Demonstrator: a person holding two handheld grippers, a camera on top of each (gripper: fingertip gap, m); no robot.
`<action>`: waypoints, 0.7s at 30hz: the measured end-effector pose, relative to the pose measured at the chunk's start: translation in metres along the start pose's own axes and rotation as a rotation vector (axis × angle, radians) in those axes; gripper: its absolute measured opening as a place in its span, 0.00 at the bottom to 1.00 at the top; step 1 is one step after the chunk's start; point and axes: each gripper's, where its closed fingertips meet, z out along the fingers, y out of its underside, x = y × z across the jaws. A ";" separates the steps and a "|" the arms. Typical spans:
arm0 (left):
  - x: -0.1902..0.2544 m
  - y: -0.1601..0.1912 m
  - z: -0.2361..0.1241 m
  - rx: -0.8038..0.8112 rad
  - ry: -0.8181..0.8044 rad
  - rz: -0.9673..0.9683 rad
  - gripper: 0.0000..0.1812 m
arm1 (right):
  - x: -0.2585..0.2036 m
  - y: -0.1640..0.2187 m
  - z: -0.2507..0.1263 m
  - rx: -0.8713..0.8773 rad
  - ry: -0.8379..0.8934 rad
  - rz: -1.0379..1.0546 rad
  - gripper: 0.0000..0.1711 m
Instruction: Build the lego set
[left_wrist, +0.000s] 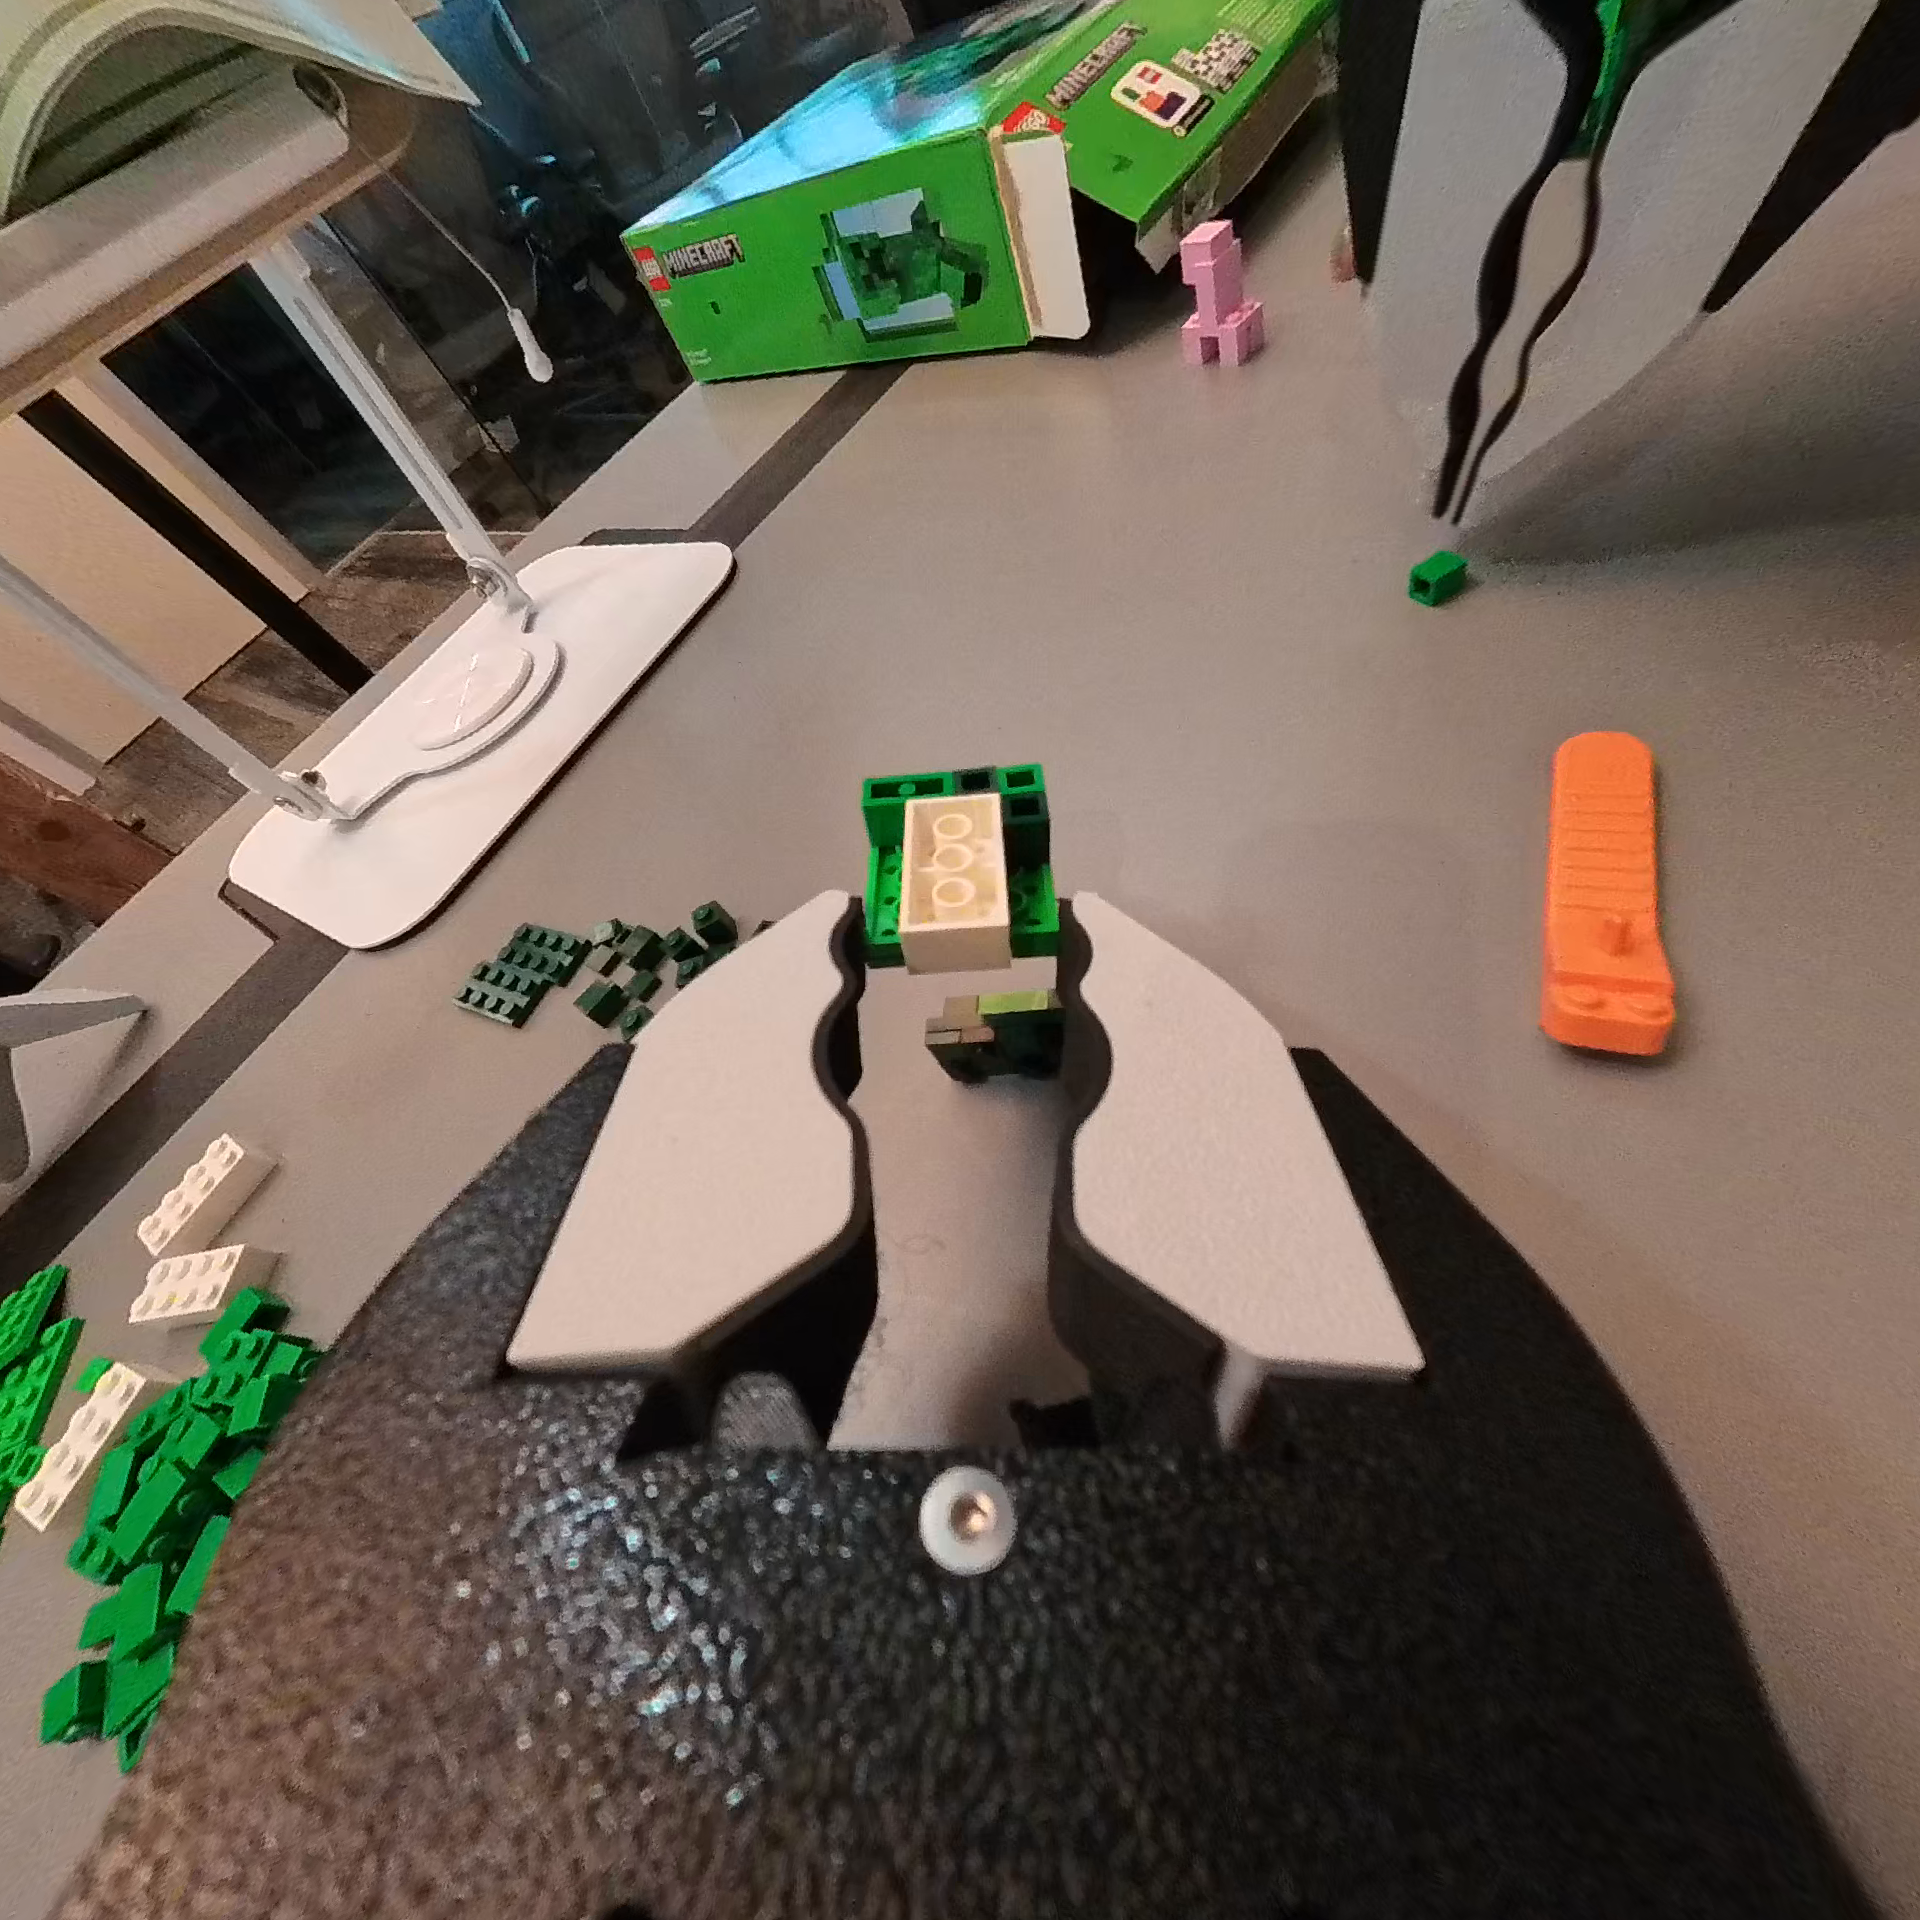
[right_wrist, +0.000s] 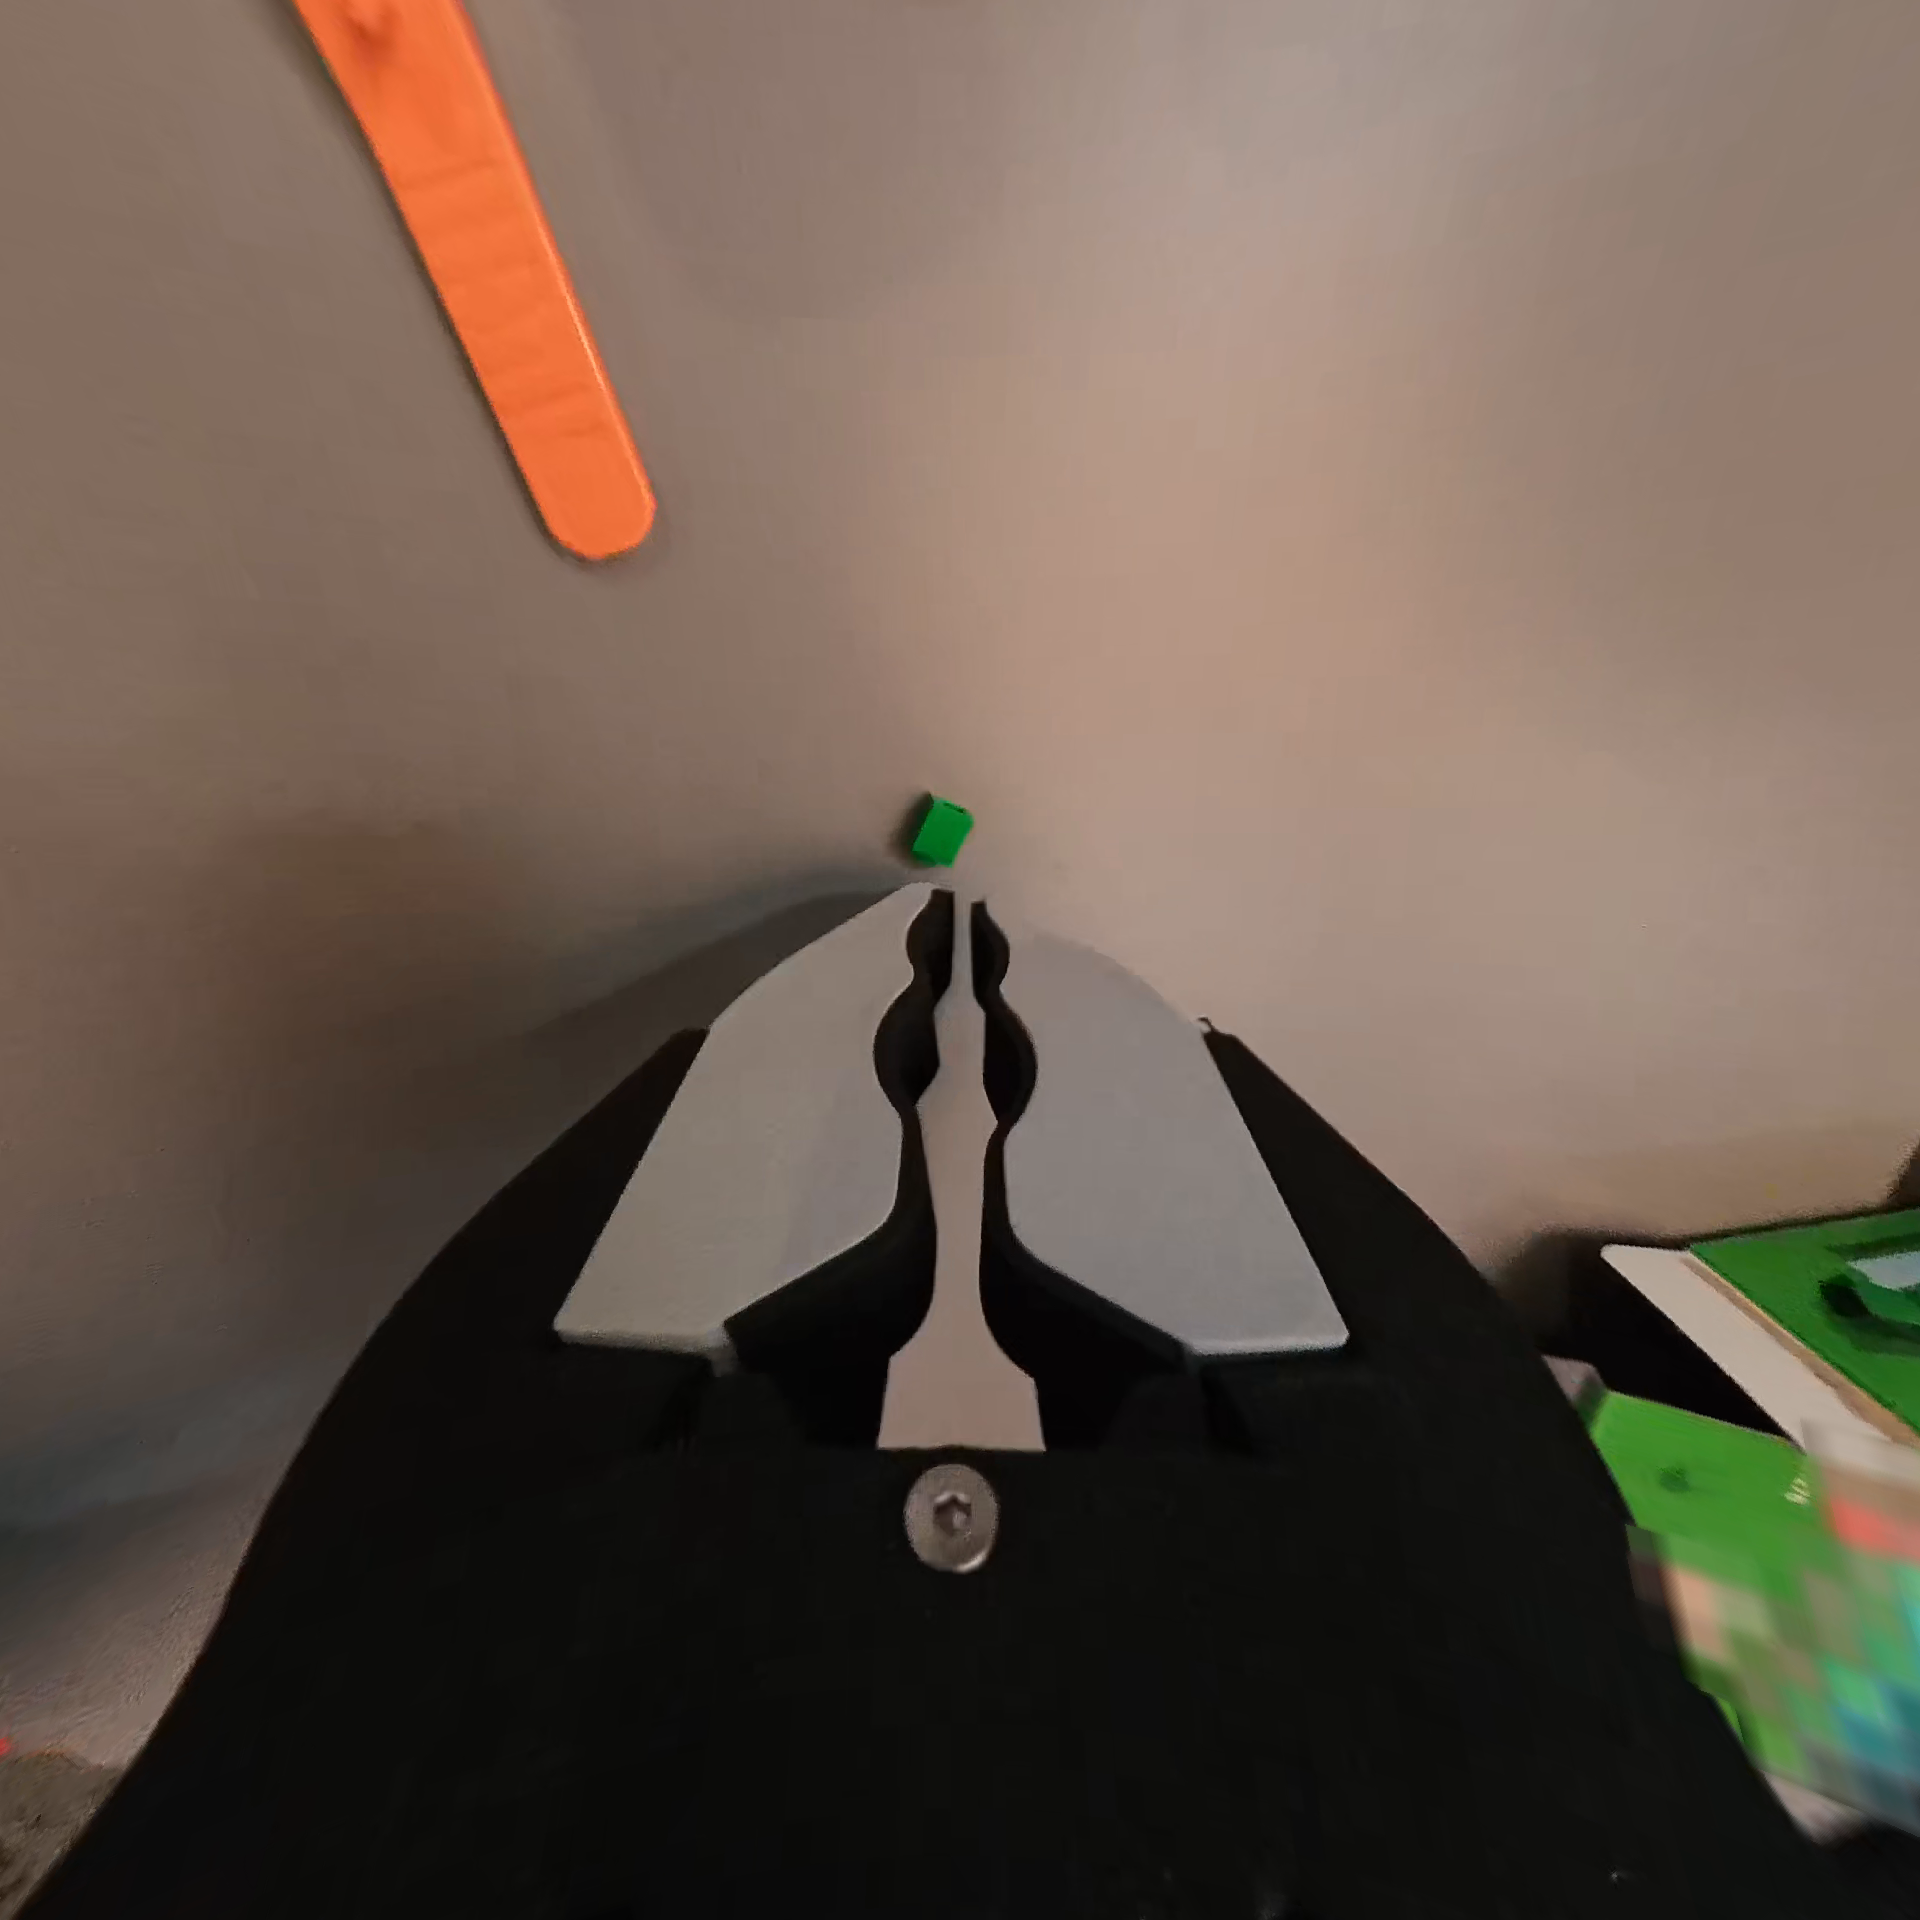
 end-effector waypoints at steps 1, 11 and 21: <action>0.000 0.000 0.000 -0.002 0.000 0.000 0.19 | 0.000 -0.003 -0.001 0.039 -0.005 0.028 0.03; 0.001 0.001 0.001 -0.010 0.004 0.009 0.19 | 0.007 -0.014 -0.005 0.142 -0.129 0.281 0.12; 0.002 0.001 0.001 -0.010 0.007 0.009 0.19 | 0.002 -0.008 0.011 0.033 -0.112 0.215 0.10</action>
